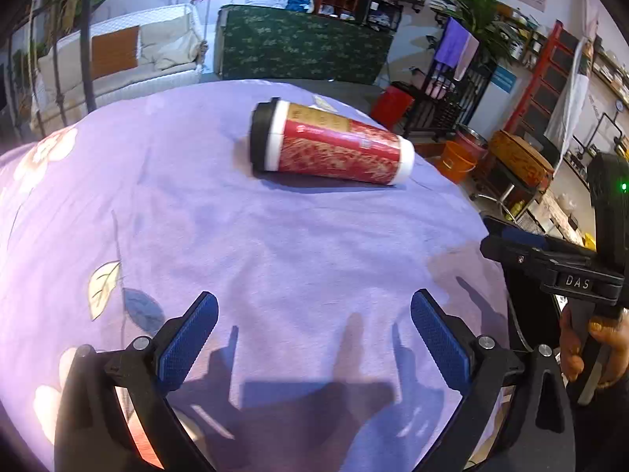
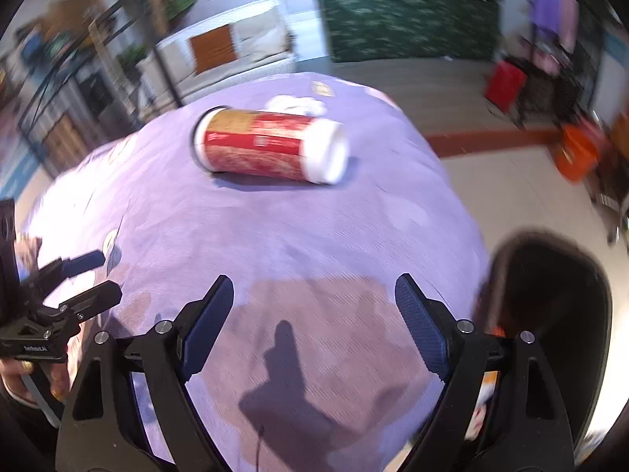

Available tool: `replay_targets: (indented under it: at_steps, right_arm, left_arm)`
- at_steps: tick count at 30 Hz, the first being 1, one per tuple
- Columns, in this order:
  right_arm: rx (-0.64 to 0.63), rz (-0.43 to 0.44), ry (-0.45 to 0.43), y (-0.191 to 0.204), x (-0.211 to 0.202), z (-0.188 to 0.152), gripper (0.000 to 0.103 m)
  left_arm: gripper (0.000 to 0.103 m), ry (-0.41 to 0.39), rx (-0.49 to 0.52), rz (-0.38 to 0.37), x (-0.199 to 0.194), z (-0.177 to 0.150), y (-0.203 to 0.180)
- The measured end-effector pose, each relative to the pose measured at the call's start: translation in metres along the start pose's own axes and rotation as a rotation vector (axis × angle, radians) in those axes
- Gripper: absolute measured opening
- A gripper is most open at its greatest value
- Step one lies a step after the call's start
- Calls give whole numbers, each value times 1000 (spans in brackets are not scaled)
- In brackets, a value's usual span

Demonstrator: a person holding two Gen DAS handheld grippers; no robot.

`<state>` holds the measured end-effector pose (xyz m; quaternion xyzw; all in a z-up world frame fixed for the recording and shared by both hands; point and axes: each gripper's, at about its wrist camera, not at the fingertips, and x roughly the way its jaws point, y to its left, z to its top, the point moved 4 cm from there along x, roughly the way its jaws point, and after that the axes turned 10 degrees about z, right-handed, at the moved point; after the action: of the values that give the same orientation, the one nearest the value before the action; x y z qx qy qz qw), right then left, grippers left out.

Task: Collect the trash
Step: 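Bring both open tools back over the table toward the red cup, then grasp the red CHAGEE cup with the right tool while the left tool grasps the white tissue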

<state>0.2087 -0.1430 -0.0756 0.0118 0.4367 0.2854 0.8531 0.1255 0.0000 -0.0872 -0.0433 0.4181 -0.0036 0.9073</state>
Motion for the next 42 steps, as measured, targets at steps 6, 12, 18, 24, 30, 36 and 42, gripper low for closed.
replay_targets:
  at_steps: [6, 12, 18, 24, 30, 36, 42]
  right_arm:
    - [-265, 13, 91, 35, 27, 27, 84]
    - [-526, -13, 167, 53, 54, 62, 84]
    - [-679, -49, 236, 57, 86, 92, 84]
    - [-825, -129, 293, 62, 135, 113, 84]
    - [-896, -148, 366, 61, 177, 123, 85]
    - [-908, -186, 337, 58, 187, 125, 81]
    - [-869, -171, 252, 59, 160, 124, 80]
  left_arm:
    - [97, 0, -10, 5, -3, -6, 20]
    - [97, 6, -22, 5, -2, -7, 30]
    - [97, 13, -43, 14, 0, -6, 40]
    - [97, 28, -79, 15, 5, -5, 51]
    - [97, 57, -95, 15, 13, -9, 60]
    - [97, 65, -127, 1, 13, -8, 65]
    - [97, 79, -127, -11, 18, -8, 64]
